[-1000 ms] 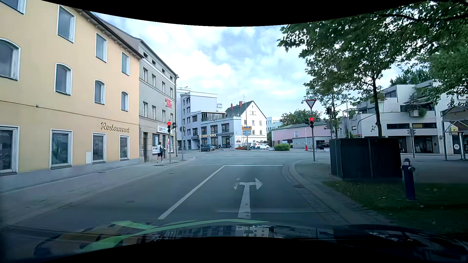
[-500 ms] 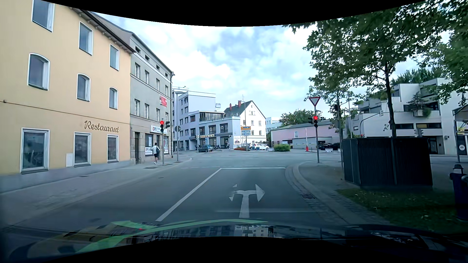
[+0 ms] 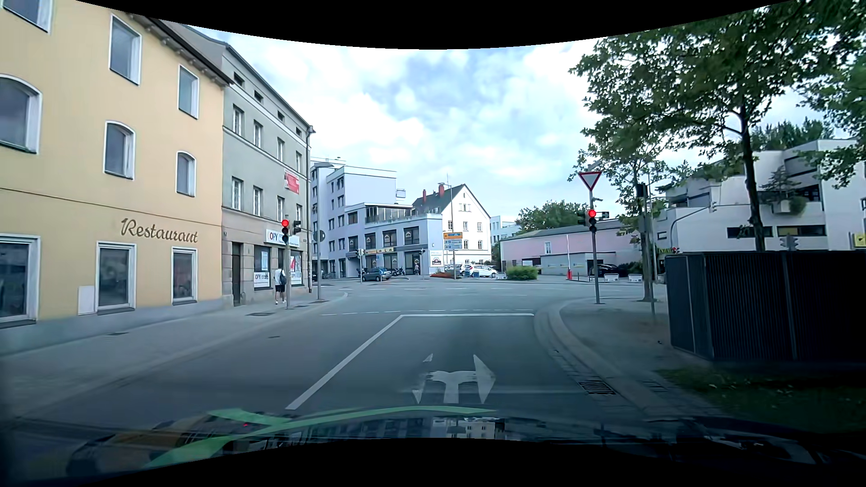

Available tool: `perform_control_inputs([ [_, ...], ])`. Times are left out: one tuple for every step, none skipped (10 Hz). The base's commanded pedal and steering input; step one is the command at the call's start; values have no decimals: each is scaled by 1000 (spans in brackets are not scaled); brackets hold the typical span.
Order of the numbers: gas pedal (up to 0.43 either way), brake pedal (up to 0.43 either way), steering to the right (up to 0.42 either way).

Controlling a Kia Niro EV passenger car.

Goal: Follow the waypoints while adhering to traffic rules and regulations

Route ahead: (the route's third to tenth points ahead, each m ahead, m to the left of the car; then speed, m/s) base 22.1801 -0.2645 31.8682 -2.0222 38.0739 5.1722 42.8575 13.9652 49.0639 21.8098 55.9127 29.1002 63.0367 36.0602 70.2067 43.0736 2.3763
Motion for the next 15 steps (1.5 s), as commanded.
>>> perform_control_inputs([
  [0, 0, 19],
  [0, 0, 18],
  [0, 0, 19],
  [0, 0, 18],
  [0, 0, 18],
  [0, 0, 18],
  [0, 0, 18],
  [0, 0, 18],
  [0, 0, 18],
  [0, 30, 17],
  [0, 61, 16],
  [0, 85, 13],
  [0, 85, 11],
  [0, 85, 11],
  [0, 91, 10],
])
